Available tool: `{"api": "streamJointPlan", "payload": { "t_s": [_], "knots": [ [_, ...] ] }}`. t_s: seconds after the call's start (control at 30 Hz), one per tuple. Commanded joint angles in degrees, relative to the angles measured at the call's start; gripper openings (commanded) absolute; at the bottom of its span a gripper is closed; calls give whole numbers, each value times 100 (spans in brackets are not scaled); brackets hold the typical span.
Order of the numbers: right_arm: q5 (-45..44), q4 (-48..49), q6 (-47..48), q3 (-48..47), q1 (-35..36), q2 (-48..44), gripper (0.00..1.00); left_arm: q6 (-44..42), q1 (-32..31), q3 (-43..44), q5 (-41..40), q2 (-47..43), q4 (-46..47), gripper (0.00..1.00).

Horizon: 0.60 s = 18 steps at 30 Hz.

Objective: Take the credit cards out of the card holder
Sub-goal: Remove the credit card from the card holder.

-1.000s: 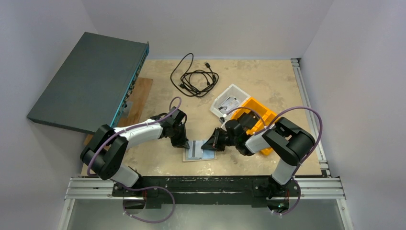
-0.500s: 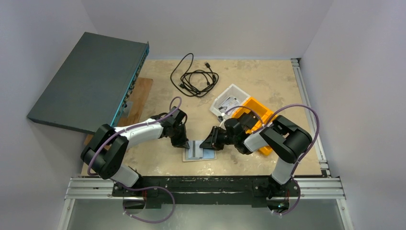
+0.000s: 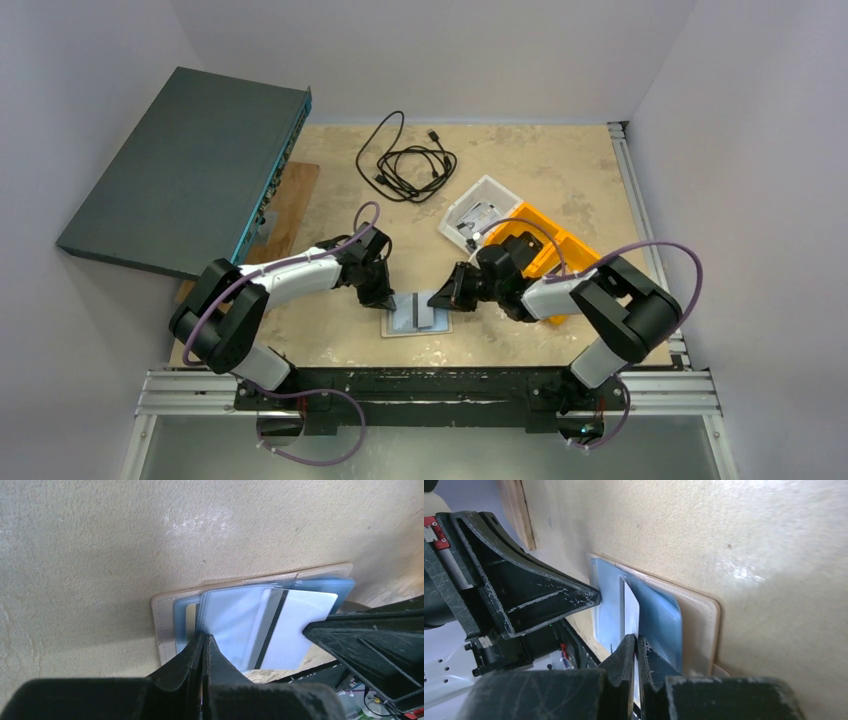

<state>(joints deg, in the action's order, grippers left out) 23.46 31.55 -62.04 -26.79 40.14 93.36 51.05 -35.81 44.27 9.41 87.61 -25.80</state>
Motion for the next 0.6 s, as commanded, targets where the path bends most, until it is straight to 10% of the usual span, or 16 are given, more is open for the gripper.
{"api": "streamJointPlan", "payload": {
  "t_s": [0.0, 0.57],
  "knots": [
    [-659, -1023, 435, 110, -152, -629, 0, -108, -16, -332, -1058, 376, -470, 0],
    [-1665, -3473, 1003, -906, -182, -2510, 0, -541, -331, 916, -580, -723, -840, 0]
  ]
}}
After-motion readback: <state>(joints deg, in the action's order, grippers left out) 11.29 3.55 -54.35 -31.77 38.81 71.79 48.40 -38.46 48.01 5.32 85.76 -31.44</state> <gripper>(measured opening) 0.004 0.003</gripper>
